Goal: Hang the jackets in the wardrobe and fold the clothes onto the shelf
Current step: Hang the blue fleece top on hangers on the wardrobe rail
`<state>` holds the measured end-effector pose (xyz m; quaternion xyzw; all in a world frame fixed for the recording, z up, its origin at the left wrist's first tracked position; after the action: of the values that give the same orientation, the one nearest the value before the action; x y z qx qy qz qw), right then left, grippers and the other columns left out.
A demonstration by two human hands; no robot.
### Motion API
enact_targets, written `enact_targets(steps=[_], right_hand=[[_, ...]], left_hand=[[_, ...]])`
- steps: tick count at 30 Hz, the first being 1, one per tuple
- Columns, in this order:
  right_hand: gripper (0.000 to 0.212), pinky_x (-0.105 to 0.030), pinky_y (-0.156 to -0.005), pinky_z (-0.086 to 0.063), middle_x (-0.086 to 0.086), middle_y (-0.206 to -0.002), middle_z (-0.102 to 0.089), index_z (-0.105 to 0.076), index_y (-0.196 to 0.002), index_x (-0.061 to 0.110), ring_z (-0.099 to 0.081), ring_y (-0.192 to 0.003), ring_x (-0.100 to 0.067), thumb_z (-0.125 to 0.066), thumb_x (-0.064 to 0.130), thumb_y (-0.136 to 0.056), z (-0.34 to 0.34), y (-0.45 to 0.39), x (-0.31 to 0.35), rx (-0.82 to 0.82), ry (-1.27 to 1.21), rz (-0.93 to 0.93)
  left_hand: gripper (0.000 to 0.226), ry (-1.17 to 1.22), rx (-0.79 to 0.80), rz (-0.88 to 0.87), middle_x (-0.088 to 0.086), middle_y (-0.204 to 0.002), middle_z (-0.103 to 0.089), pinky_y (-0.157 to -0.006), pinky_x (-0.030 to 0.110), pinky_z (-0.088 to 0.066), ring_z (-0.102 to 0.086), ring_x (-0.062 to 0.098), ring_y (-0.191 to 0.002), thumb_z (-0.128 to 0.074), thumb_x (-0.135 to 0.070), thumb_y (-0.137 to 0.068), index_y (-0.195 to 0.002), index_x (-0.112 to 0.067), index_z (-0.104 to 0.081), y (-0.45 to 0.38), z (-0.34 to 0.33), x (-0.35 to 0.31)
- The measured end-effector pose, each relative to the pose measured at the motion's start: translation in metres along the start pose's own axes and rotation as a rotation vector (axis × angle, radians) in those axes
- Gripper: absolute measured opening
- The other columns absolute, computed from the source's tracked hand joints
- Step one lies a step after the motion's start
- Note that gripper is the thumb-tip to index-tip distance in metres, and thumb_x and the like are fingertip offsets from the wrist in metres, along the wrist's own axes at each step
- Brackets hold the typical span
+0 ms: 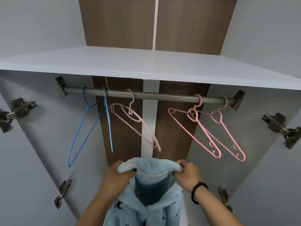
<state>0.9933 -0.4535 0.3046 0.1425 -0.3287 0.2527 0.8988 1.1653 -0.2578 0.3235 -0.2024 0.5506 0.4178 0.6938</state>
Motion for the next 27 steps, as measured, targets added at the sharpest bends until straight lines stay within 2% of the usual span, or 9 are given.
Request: enact_targets(steps=[3, 6, 12, 16, 17, 20, 21, 23, 27], right_hand=[[0.017, -0.006, -0.05, -0.039, 0.008, -0.079, -0.065, -0.06, -0.077, 0.028, -0.06, -0.071, -0.007, -0.058, 0.011, -0.078, -0.019, -0.01, 0.016, 0.096, 0.059, 0.004], [0.016, -0.016, -0.068, -0.048, 0.005, -0.089, -0.067, -0.061, -0.078, 0.028, -0.064, -0.086, -0.014, -0.058, 0.013, -0.082, -0.021, -0.021, 0.037, 0.045, 0.039, -0.007], [0.026, -0.003, -0.053, -0.04, 0.006, -0.082, -0.065, -0.066, -0.079, 0.026, -0.057, -0.07, -0.001, -0.055, 0.004, -0.085, 0.004, -0.028, 0.09, -0.189, -0.183, 0.102], [0.016, -0.004, -0.057, -0.043, 0.001, -0.091, -0.06, -0.067, -0.094, 0.017, -0.057, -0.071, -0.004, -0.059, 0.006, -0.087, 0.012, -0.037, 0.12, -0.252, -0.218, 0.22], [0.018, -0.007, -0.062, -0.046, 0.002, -0.097, -0.056, -0.065, -0.102, 0.016, -0.058, -0.076, -0.007, -0.06, 0.008, -0.087, 0.012, -0.043, 0.127, -0.259, -0.182, 0.242], [0.04, -0.035, -0.078, -0.057, 0.005, -0.113, -0.038, -0.051, -0.125, 0.019, -0.062, -0.094, -0.023, -0.063, 0.019, -0.087, 0.001, -0.069, 0.139, -0.168, -0.108, 0.242], [0.046, -0.038, -0.081, -0.057, 0.005, -0.117, -0.036, -0.047, -0.129, 0.02, -0.061, -0.098, -0.025, -0.064, 0.022, -0.087, -0.004, -0.076, 0.143, -0.125, -0.1, 0.235], [0.052, -0.031, -0.086, -0.053, 0.0, -0.126, -0.035, -0.041, -0.134, 0.019, -0.055, -0.106, -0.021, -0.064, 0.024, -0.087, -0.013, -0.088, 0.149, -0.063, -0.07, 0.237], [0.044, -0.015, -0.064, -0.041, -0.003, -0.119, -0.051, -0.044, -0.131, 0.015, -0.054, -0.091, -0.014, -0.059, 0.021, -0.09, -0.026, -0.106, 0.15, 0.046, -0.097, 0.211]], left_hand=[[0.008, 0.093, -0.013, 0.015, 0.006, -0.076, -0.069, -0.064, 0.031, -0.048, -0.063, 0.021, -0.073, -0.072, -0.008, -0.08, -0.081, -0.015, -0.068, -0.011, 0.016, -0.003], [0.012, 0.157, -0.02, 0.02, 0.004, -0.08, -0.07, -0.069, 0.033, -0.049, -0.065, 0.02, -0.079, -0.071, -0.009, -0.082, -0.083, -0.02, -0.068, -0.021, 0.03, -0.001], [0.009, 0.127, 0.015, 0.029, 0.005, -0.078, -0.07, -0.059, 0.024, -0.046, -0.065, 0.018, -0.076, -0.072, -0.009, -0.082, -0.083, -0.018, -0.069, -0.029, 0.034, 0.01], [0.007, 0.115, -0.004, 0.033, 0.005, -0.077, -0.069, -0.057, 0.023, -0.044, -0.064, 0.017, -0.072, -0.072, -0.011, -0.082, -0.086, -0.017, -0.068, -0.035, 0.039, 0.013], [0.007, 0.112, -0.014, 0.024, 0.005, -0.077, -0.068, -0.057, 0.023, -0.044, -0.063, 0.017, -0.071, -0.072, -0.012, -0.082, -0.087, -0.016, -0.068, -0.037, 0.039, 0.012], [0.007, 0.11, -0.04, 0.012, 0.003, -0.075, -0.069, -0.054, 0.02, -0.044, -0.064, 0.015, -0.068, -0.072, -0.014, -0.082, -0.087, -0.016, -0.068, -0.04, 0.039, 0.006], [0.007, 0.11, -0.049, 0.012, 0.003, -0.074, -0.069, -0.053, 0.02, -0.044, -0.064, 0.014, -0.068, -0.072, -0.013, -0.082, -0.087, -0.016, -0.068, -0.04, 0.038, 0.005], [0.006, 0.107, -0.08, 0.005, 0.005, -0.074, -0.07, -0.055, 0.022, -0.045, -0.063, 0.015, -0.066, -0.072, -0.012, -0.081, -0.085, -0.016, -0.069, -0.038, 0.038, 0.001], [0.005, 0.094, -0.142, -0.006, 0.001, -0.064, -0.066, -0.054, 0.025, -0.045, -0.058, 0.01, -0.057, -0.073, -0.012, -0.08, -0.081, -0.016, -0.07, -0.033, 0.039, -0.003]])
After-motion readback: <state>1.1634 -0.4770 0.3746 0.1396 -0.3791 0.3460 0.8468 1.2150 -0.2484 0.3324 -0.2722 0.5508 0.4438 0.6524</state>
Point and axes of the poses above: each hand's wrist, its own y-axis away from the middle knuckle, its own z-axis out of the back of the hand, x = y × z, the point moved 7 cm from there along -y, towards the middle knuckle
